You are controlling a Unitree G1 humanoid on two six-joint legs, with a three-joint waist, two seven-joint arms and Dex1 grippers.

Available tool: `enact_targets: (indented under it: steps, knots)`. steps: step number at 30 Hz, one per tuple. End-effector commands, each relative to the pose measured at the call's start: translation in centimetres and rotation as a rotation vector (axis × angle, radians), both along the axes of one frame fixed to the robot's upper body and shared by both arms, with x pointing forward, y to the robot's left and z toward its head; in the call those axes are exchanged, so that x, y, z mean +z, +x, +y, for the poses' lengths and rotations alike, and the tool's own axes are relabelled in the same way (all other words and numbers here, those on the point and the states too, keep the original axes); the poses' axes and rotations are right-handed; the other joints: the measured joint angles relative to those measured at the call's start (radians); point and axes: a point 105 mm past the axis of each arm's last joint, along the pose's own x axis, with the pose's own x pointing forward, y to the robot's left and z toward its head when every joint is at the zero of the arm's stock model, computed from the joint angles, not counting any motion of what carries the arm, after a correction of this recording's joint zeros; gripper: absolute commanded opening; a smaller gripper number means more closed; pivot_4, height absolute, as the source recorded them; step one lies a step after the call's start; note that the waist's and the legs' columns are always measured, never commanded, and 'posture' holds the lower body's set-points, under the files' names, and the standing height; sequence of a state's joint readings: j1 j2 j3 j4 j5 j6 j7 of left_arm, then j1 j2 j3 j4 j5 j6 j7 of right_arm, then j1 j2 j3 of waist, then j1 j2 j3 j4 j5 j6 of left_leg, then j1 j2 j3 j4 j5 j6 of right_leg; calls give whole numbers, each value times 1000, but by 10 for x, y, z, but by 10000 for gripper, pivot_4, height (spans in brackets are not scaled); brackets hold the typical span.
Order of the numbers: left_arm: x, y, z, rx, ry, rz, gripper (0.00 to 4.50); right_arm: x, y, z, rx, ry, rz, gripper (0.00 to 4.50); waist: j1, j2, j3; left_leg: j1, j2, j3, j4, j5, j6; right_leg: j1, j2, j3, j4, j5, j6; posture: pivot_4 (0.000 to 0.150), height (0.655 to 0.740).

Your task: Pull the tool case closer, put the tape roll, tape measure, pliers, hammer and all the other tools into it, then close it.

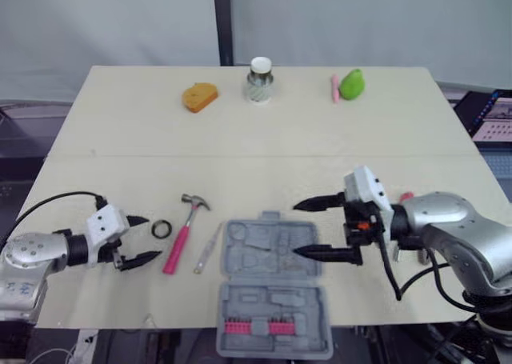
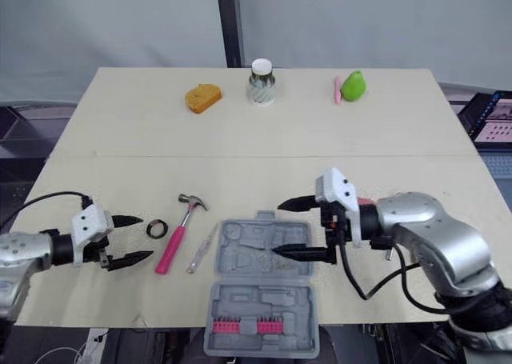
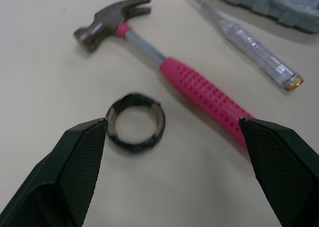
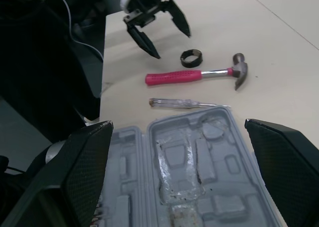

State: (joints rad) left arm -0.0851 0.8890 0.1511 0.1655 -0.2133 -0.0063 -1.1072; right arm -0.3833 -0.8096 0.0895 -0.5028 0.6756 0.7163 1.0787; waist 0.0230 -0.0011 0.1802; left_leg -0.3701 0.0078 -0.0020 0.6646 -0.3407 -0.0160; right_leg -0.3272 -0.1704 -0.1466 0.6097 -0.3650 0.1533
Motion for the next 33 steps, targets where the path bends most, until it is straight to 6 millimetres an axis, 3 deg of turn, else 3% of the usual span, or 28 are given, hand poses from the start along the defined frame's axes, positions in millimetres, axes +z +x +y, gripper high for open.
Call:
enact_targets:
  steps: [1, 2, 4, 8, 17, 20, 33]
  knots:
    - [0, 4, 1, -55, 37, -7, 45000, 7, -6, 11, 60, -2, -70, 44827, -2, 0, 0, 0, 0, 0, 0, 0, 0, 0, 0, 0, 1, 0, 0, 1500, 7400]
    - [0, 7, 1, -64, 37, -11, 45000, 7, -6, 13, 60, 0, -77, 44827, -3, 0, 0, 1, 1, 1, 0, 0, 0, -1, 0, 0, 1, 0, 0, 1500, 7400]
    - [-1, 11, -1, -80, 39, -13, 39895, 6, -5, 18, 52, 2, -90, 45000, -6, 0, 0, 0, 2, 3, 0, 0, 0, -3, 1, 0, 2, 0, 0, 1500, 7400]
    - [-2, 19, -2, -89, 54, -14, 22930, 7, -1, 22, 18, 2, -116, 45000, -11, -1, 0, 0, 2, 3, 0, 0, -1, -5, 1, 0, 6, 0, 0, 1500, 7400]
    - [-8, 14, 1, -129, 96, 21, 22930, 4, 4, 25, -42, 14, -136, 45000, -25, -1, 0, -1, 4, 6, 0, 0, -1, -13, 1, 0, 14, 0, 0, 1500, 7400]
    - [-7, 14, 4, -114, 99, 20, 14672, 1, 6, 25, -55, 18, -135, 45000, -26, -1, 0, -1, 4, 6, 0, 0, -1, -13, 1, 0, 14, 0, 0, 1500, 7400]
    - [-4, 9, 22, -54, 120, 12, 14672, -6, 3, 29, -41, 27, -119, 45000, -25, -1, 0, -1, 4, 6, 0, -1, -1, -13, 1, 0, 14, 0, 0, 1500, 7400]
